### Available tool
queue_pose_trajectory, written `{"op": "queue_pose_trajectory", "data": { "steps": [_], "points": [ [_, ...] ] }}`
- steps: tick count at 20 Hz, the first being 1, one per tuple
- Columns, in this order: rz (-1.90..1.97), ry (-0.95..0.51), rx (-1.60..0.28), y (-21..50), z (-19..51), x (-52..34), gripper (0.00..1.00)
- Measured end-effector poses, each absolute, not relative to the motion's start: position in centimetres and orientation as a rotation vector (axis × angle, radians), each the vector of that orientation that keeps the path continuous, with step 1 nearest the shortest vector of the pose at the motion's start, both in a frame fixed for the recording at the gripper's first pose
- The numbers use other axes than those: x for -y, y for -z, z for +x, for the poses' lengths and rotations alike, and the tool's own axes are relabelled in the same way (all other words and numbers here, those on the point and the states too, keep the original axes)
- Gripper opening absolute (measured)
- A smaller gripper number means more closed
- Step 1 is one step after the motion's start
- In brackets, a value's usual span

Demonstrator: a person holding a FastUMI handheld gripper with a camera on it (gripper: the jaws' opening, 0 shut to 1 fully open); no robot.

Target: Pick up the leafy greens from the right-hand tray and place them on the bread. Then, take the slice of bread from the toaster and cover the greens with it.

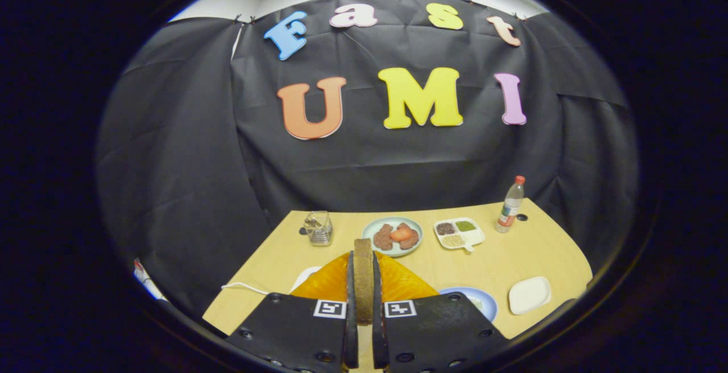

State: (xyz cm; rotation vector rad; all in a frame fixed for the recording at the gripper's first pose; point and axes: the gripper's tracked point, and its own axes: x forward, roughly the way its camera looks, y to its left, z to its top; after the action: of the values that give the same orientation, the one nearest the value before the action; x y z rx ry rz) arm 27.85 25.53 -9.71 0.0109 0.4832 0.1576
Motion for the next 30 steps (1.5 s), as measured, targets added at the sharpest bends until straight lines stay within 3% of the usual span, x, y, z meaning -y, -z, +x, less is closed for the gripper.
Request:
{"op": "queue_pose_trajectory", "data": {
  "steps": [11,24,30],
  "points": [
    [0.012,-0.083,-0.64,22.4,28.9,-17.1,0.1],
    [0.079,-0.067,-0.724,28.8,29.1,-9.6,0.1],
    [0.103,-0.142,-0.742,31.7,29.1,-7.1,0.12]
  ]
}}
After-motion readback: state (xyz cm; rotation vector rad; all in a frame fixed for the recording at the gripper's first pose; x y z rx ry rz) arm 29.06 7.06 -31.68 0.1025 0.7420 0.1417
